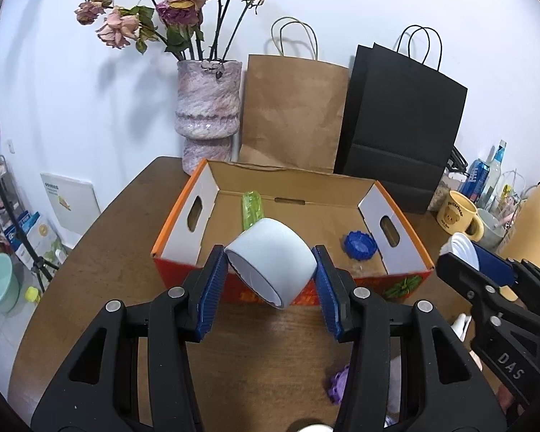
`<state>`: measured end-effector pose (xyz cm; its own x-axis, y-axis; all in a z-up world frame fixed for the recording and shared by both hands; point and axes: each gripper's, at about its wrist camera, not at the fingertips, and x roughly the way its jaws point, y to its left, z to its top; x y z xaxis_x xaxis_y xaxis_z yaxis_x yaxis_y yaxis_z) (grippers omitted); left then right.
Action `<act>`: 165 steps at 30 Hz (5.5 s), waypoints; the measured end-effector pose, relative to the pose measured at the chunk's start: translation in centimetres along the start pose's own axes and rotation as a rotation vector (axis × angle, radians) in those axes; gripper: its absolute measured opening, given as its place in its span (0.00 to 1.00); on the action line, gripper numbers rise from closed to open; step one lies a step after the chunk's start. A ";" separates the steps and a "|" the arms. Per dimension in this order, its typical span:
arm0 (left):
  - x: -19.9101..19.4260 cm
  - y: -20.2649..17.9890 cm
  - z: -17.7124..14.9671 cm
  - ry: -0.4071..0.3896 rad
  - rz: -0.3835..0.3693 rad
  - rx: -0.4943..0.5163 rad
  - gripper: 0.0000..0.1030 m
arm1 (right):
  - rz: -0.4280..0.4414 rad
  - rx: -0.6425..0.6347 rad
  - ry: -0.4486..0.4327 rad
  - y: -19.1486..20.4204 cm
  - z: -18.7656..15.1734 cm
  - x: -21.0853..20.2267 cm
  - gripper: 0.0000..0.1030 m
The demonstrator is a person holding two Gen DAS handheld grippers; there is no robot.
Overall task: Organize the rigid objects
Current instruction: 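Carry the tape roll and white lid into the box and release both, then withdraw both open grippers from the box toward the table items, then grasp the white square plug adapter with the right gripper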
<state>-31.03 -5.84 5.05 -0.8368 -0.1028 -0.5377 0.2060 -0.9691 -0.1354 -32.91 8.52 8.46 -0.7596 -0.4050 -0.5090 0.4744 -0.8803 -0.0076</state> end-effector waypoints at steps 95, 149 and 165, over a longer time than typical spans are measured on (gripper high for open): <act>1.7 1.6 0.9 -0.074 0.058 0.016 1.00 | -0.074 -0.021 0.060 -3.5 -0.2 1.9 1.00; -3.3 -0.8 -10.9 0.122 0.008 0.037 1.00 | -0.058 0.042 0.315 -10.4 -14.0 -2.6 1.00; -3.6 -0.7 -10.8 0.138 -0.008 0.048 1.00 | -0.115 0.061 0.275 -10.6 -13.8 -3.4 0.42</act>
<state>-22.68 -2.39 -1.95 -0.7602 -0.0665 -0.6463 0.1721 -0.9798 -0.1017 -29.21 22.63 -1.62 -0.6537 -0.2272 -0.7219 0.3588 -0.9329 -0.0313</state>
